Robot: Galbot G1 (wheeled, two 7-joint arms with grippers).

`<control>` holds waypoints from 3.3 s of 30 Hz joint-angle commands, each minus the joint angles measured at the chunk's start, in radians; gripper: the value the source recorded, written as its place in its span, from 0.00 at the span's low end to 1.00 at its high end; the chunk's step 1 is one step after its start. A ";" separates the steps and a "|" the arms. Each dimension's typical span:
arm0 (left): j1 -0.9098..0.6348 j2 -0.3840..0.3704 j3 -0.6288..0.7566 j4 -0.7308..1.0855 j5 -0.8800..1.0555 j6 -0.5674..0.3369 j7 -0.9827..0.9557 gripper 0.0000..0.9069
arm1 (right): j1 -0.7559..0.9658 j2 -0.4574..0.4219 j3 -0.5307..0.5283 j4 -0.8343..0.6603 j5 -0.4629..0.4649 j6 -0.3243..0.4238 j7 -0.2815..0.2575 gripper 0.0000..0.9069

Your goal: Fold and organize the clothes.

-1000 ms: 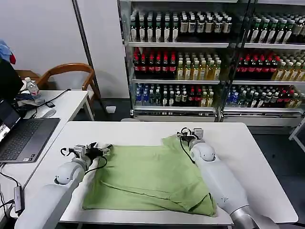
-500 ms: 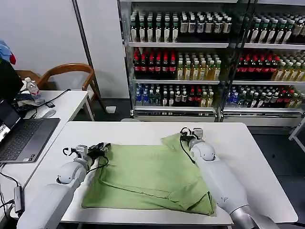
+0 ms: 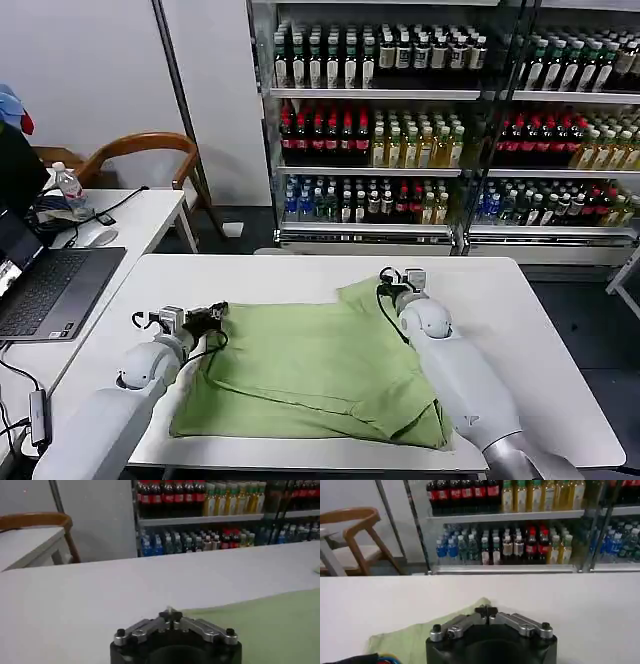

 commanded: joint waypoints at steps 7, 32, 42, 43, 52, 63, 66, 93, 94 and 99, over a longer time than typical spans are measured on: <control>0.061 0.012 -0.025 -0.084 -0.030 -0.026 0.009 0.06 | -0.116 -0.079 0.000 0.255 0.020 0.003 0.003 0.00; 0.083 0.010 -0.045 -0.082 -0.021 -0.052 0.010 0.06 | -0.014 -0.021 0.004 0.042 -0.034 0.013 0.001 1.00; 0.069 0.012 -0.051 -0.063 -0.020 -0.057 0.014 0.06 | 0.022 0.019 -0.014 -0.034 -0.041 0.006 -0.004 1.00; 0.067 0.012 -0.051 -0.060 -0.020 -0.058 0.014 0.06 | 0.023 0.019 -0.013 -0.040 -0.041 0.004 -0.001 1.00; 0.048 0.002 -0.037 -0.037 -0.012 -0.066 0.021 0.06 | 0.017 0.027 0.007 -0.072 -0.032 -0.033 -0.002 1.00; 0.048 0.002 -0.032 -0.037 -0.007 -0.068 0.023 0.06 | 0.026 0.042 0.014 -0.086 -0.023 -0.026 -0.035 0.00; 0.049 0.002 -0.032 -0.039 -0.005 -0.070 0.024 0.06 | 0.029 0.046 0.018 -0.094 -0.019 -0.027 -0.034 0.00; 0.194 0.010 -0.126 -0.196 -0.021 -0.104 0.030 0.06 | -0.302 -0.156 0.089 0.555 0.058 -0.010 -0.009 0.00; 0.204 0.010 -0.129 -0.205 -0.021 -0.113 0.030 0.06 | -0.317 -0.162 0.094 0.573 0.058 -0.011 -0.009 0.00; 0.313 0.013 -0.197 -0.281 -0.020 -0.121 0.031 0.06 | -0.464 -0.211 0.132 0.715 0.056 -0.009 0.001 0.00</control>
